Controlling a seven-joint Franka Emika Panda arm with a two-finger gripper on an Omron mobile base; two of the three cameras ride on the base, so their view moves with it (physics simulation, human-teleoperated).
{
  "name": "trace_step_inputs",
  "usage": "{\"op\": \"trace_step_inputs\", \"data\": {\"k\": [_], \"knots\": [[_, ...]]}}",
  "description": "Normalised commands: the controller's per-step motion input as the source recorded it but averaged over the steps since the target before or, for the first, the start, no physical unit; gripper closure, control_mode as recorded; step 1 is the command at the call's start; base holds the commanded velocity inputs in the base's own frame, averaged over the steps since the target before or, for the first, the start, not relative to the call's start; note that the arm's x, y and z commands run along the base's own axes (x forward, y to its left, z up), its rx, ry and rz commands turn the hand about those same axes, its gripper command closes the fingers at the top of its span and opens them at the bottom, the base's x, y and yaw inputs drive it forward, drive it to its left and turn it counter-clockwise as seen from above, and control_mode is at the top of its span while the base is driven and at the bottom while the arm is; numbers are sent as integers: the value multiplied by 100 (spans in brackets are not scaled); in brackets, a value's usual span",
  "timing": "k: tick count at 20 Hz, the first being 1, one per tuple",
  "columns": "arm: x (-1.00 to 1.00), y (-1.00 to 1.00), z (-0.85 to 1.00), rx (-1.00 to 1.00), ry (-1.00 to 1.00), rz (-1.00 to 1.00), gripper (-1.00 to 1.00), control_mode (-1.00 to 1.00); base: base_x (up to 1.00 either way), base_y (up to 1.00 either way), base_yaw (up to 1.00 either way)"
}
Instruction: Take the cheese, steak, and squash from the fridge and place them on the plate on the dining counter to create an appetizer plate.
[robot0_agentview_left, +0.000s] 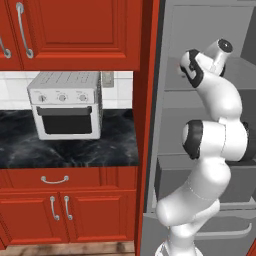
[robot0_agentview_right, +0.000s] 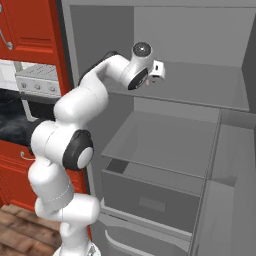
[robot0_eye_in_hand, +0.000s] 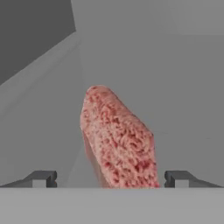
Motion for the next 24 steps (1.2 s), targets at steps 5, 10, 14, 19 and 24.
{"op": "trace_step_inputs", "data": {"k": [5,10,14,19,24], "knots": [[42,-9,-18,0,0,2,-100,-100,0,0,0],[36,-1,-30,0,0,2,100,-100,0,0,0],[8,0,-36,0,0,1,100,-100,0,0,0],[-12,14,-28,0,-2,0,100,-100,0,0,0],[-71,41,-16,0,-15,0,100,-100,0,0,0]]}}
